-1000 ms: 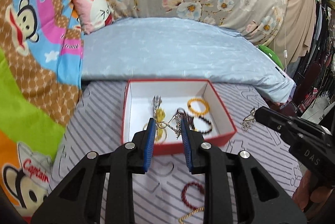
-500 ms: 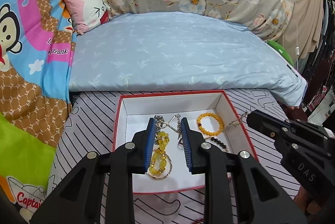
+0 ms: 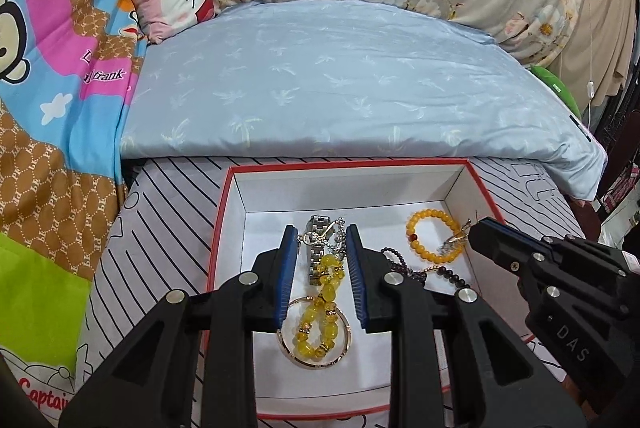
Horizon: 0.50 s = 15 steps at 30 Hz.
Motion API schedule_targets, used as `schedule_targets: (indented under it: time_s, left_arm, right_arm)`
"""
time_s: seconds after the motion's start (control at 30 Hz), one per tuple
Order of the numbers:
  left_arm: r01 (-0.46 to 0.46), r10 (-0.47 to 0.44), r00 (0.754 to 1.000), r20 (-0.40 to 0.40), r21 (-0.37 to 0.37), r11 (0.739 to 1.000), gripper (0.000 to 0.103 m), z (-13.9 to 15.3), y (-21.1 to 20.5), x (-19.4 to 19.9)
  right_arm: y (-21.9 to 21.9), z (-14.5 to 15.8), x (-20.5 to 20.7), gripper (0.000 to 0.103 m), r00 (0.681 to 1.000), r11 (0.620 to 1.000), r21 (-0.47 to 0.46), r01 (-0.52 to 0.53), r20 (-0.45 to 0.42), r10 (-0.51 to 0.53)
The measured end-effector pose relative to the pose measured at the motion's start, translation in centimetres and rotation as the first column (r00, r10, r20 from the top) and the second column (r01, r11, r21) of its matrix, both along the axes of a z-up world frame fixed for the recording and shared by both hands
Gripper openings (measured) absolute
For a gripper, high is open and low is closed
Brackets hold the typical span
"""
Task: Organize jewelry
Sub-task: 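Carry the pendant and chain into the red box and open both tools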
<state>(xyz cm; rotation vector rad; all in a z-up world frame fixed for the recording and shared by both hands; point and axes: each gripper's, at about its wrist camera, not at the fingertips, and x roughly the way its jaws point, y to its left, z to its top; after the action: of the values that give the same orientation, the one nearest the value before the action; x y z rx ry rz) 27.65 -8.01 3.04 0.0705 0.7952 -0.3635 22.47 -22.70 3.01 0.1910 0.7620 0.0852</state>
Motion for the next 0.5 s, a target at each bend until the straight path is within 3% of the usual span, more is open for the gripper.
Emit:
schedule_targets:
  time_s: [0.13,0.2,0.27,0.3,0.37,0.5]
  left_arm:
    - [-0.016,0.017,1.0,-0.006,0.024,1.0,0.025,-0.7,-0.1,0.5]
    - [-0.03,0.03,1.0,0.006,0.036,0.999,0.027,-0.9,-0.1,0.6]
    - [-0.048,0.048,0.999,0.002,0.042,0.998,0.05,-1.1,0.1,0.7]
    - [-0.06,0.06,0.998,0.009,0.044,0.997,0.055,-1.0,0.2,0.6]
    - [-0.058,0.057,0.998,0.018,0.045,0.997,0.057,-0.8,0.3,0.4]
    - [-0.058,0.057,0.998,0.015,0.043,0.997,0.057,-0.4,0.4,-0.1]
  right_arm:
    - [0.3,-0.6,0.4,0.001,1.0,1.0,-0.022,0.007,-0.008,-0.007]
    - [0.5,-0.7,0.4,0.009,1.0,0.999,-0.034,0.017,-0.004,-0.017]
    - [0.4,-0.6,0.3,0.023,1.0,0.999,-0.03,0.028,0.002,-0.028]
    - [0.3,-0.4,0.2,0.027,0.999,0.999,-0.026,0.031,0.008,-0.031]
    - [0.2,-0.1,-0.1,0.033,0.999,0.999,-0.03,0.035,0.018,-0.034]
    - [0.3,0.7,-1.0,0.034,0.999,0.999,-0.02,0.034,0.031,-0.033]
